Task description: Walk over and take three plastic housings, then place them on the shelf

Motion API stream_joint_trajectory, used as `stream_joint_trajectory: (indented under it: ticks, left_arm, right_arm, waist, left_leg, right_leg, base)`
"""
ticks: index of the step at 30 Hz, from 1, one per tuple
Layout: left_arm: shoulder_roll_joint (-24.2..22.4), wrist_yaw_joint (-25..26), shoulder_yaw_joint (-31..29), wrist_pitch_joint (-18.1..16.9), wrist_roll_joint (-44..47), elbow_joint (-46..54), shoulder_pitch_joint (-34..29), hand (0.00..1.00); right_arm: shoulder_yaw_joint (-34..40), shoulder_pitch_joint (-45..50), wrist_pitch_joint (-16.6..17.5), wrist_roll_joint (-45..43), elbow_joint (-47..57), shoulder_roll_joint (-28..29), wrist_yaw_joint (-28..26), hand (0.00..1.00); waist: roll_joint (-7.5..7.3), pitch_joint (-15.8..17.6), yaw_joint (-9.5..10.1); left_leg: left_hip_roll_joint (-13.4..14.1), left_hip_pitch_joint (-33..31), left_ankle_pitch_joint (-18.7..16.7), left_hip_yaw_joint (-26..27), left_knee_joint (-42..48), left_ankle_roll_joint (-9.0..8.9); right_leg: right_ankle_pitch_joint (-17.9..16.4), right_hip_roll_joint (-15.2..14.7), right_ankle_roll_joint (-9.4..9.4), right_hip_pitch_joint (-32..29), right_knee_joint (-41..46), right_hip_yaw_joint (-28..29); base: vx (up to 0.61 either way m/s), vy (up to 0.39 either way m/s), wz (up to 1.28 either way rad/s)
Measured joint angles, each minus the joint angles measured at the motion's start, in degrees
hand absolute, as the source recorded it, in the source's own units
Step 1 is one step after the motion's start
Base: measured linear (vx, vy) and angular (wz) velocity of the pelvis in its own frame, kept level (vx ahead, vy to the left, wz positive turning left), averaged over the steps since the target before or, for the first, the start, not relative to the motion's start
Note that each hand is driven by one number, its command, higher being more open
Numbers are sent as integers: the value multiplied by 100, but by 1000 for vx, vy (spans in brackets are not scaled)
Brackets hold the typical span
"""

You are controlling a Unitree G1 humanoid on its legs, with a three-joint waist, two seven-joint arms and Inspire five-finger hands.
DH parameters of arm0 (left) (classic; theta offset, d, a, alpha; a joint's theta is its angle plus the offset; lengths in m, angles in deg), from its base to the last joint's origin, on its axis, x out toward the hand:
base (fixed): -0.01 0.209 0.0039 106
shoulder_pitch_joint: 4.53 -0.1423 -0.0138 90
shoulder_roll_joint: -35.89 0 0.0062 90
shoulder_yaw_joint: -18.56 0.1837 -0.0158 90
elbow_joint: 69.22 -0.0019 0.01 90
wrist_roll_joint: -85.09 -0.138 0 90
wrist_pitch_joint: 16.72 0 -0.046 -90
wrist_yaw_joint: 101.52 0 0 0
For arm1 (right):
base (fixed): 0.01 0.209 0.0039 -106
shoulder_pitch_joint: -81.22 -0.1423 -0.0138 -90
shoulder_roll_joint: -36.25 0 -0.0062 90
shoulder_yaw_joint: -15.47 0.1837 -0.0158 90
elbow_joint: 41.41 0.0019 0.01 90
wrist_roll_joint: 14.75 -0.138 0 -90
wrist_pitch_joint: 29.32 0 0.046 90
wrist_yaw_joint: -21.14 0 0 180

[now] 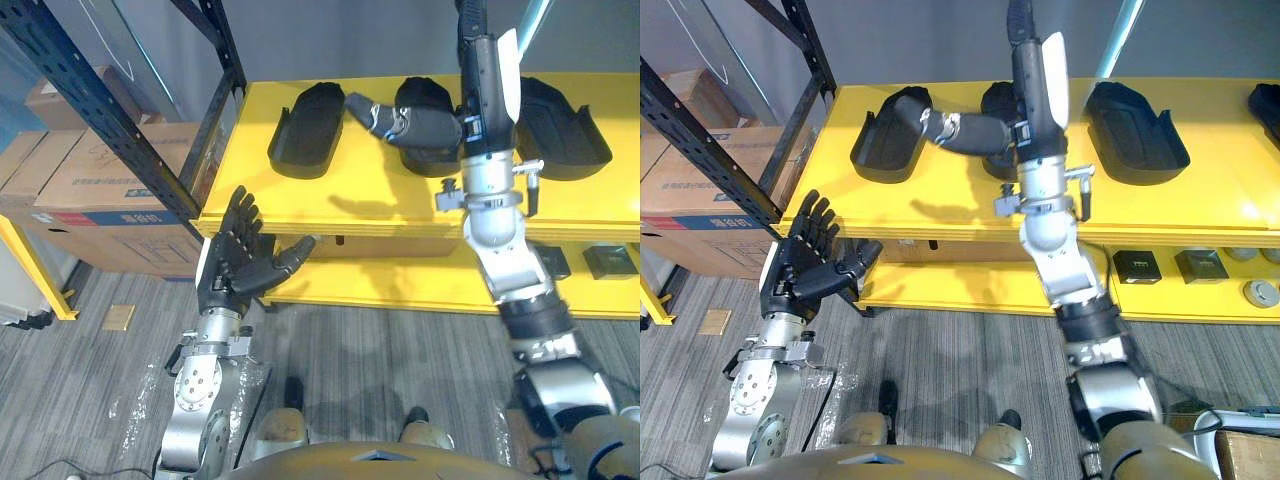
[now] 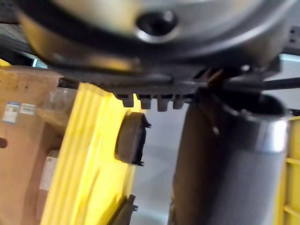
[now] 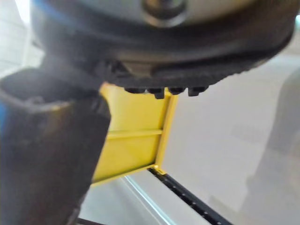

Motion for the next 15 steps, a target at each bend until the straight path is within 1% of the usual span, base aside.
stream_joint_trajectory:
  ticks: [1, 3, 5, 7, 8, 10, 11, 13, 15]
  left_arm:
    - [3, 29, -48, -21, 0, 70, 3, 100]
    - [4, 119, -159, -103, -22, 140, 3, 100]
    - [2, 191, -221, -104, -37, 150, 10, 100]
    - [1, 284, -236, -103, -42, 150, 3, 100]
    - [1, 284, -235, -104, -43, 150, 1, 100]
    - [-1, 302, -230, -103, -176, 150, -4, 100]
    - [0, 318, -231, -103, -266, 150, -4, 100]
    - [0, 500, -272, -99, -498, 154, -5, 100]
    - [0, 613, -313, -96, -505, 155, -5, 100]
  right_arm:
    - [-20, 197, -4, -82, 114, 152, -71, 100]
    - [-113, 547, -166, -353, 182, 402, -356, 100]
    - [-237, 759, -344, -475, 182, 489, -546, 100]
    - [-477, 1146, -583, -597, 195, 522, -738, 100]
    - [-533, 1255, -645, -597, 200, 542, -755, 100]
    - [-598, 1723, -809, -623, 279, 701, -793, 100]
    - [-596, 1821, -814, -623, 305, 728, -793, 100]
    - [-567, 2524, -848, -619, 636, 797, -776, 100]
    - [-541, 2809, -934, -623, 811, 867, -725, 100]
  waist:
    - [-12, -6, -26]
    - [-27, -15, -113]
    - [-30, -23, -125]
    - [-57, -91, -132]
    - [-71, -121, -125]
    - [-128, -241, -137]
    - [-133, -261, -143]
    - [-144, -308, -168]
    - [-148, -345, -224]
  left_leg:
    - [-1, 0, -5, 10, 0, 0]
    - [-1, 1, -43, 56, 3, 0]
    - [6, 10, -72, 122, 5, -14]
    - [27, 7, -90, 211, 12, -10]
    - [41, 9, -99, 244, 12, -16]
    - [51, 14, -110, 290, 24, -25]
    - [50, 16, -116, 297, 25, -27]
    - [44, 104, -179, 430, 26, -26]
    - [44, 118, -217, 485, 42, -30]
  right_leg:
    - [-1, 0, -3, 1, -12, 4]
    - [9, 5, 6, 7, -67, 21]
    - [44, 9, 4, 5, -139, 29]
    - [183, 57, 7, 22, -326, 95]
    - [220, 83, 5, 36, -387, 129]
    - [314, 114, 60, 81, -539, 164]
    - [318, 115, 65, 85, -554, 169]
    - [351, 117, 77, 105, -595, 320]
    - [351, 117, 78, 115, -599, 362]
  base:
    - [-25, 3, -5]
    - [-31, 6, -7]
    - [-19, 9, -17]
    - [11, 6, -24]
    - [45, -8, -20]
    - [77, -18, -11]
    - [82, -9, -10]
    - [73, 7, -24]
    - [45, 4, -20]
